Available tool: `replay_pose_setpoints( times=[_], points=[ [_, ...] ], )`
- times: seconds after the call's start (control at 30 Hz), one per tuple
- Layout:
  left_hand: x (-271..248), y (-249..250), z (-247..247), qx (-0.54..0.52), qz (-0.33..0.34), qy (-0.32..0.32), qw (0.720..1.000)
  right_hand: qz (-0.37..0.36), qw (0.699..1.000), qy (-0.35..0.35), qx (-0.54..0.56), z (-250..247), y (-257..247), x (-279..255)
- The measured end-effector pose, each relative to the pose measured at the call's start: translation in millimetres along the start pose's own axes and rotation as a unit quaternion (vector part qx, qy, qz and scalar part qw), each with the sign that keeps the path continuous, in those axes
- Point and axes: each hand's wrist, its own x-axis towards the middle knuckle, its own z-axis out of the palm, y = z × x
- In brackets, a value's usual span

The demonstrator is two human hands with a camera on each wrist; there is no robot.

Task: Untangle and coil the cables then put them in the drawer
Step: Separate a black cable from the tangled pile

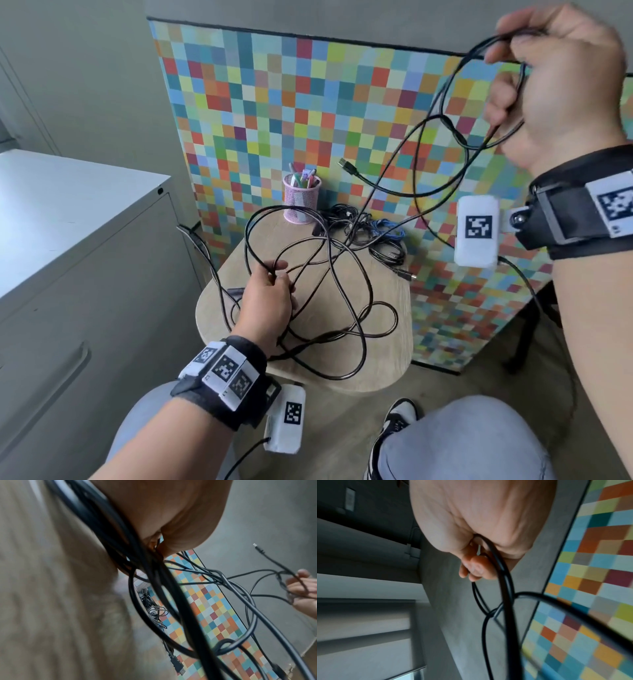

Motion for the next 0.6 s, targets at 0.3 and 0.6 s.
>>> replay_pose_setpoints(
  times=[0.3,0.6],
  points=[
    [-10,9,4,0.098,0.052,-0.086,0.99,0.073,0.975,-0.173,-0.116,31,-20,-35],
    [-30,75,-33,0.404,0.13,-0.113,0.898,0.166,0.951,-0.244,-0.098,30,18,-52]
  ],
)
